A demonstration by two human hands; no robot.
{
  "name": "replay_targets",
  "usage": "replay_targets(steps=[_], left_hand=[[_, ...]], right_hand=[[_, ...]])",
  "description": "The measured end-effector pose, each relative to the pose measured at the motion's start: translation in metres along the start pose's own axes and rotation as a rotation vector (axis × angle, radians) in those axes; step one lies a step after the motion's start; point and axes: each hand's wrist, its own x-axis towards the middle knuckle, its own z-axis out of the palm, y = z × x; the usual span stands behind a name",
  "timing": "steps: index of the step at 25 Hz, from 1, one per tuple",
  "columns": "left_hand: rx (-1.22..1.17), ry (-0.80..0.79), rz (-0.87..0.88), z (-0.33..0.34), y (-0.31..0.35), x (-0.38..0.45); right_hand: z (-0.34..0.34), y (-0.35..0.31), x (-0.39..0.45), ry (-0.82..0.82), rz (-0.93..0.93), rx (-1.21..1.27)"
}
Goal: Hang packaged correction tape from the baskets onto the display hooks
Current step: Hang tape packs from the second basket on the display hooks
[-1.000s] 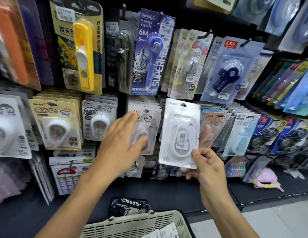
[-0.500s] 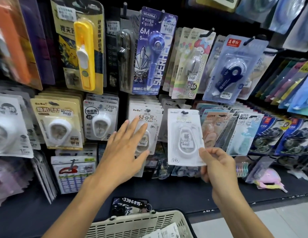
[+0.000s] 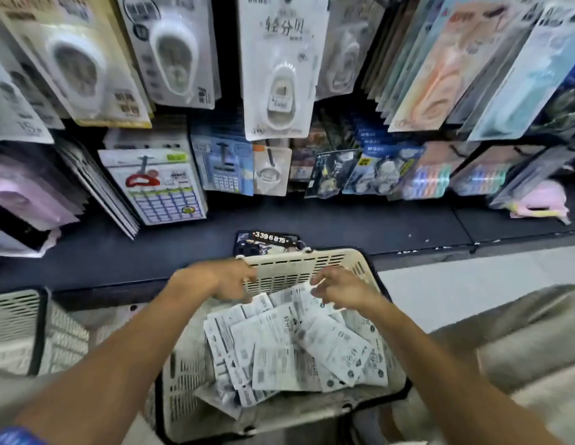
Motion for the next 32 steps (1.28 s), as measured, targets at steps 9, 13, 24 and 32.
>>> replay_targets(steps=[9,13,24,32], left_hand=[[-0.148,-0.197,-0.162,0.133,-0.030,0.069],[-0.232,-0.027,-0.187,0.145,-0.019,0.088],[-0.288,0.092,-0.191,0.157,-0.021,0.092],[-0.424,0.213,-0.063,0.151,-0.002,0.084]], right_hand=[[0.045,0.086,0.053,0.293,0.087,-0.625],[0.056,0.081,0.073,0.408,0.043,-0.624],[0.057,0.068,0.082,0.530,0.099,0.273],[0.073,0.029,0.098,0.369,0.149,0.090]])
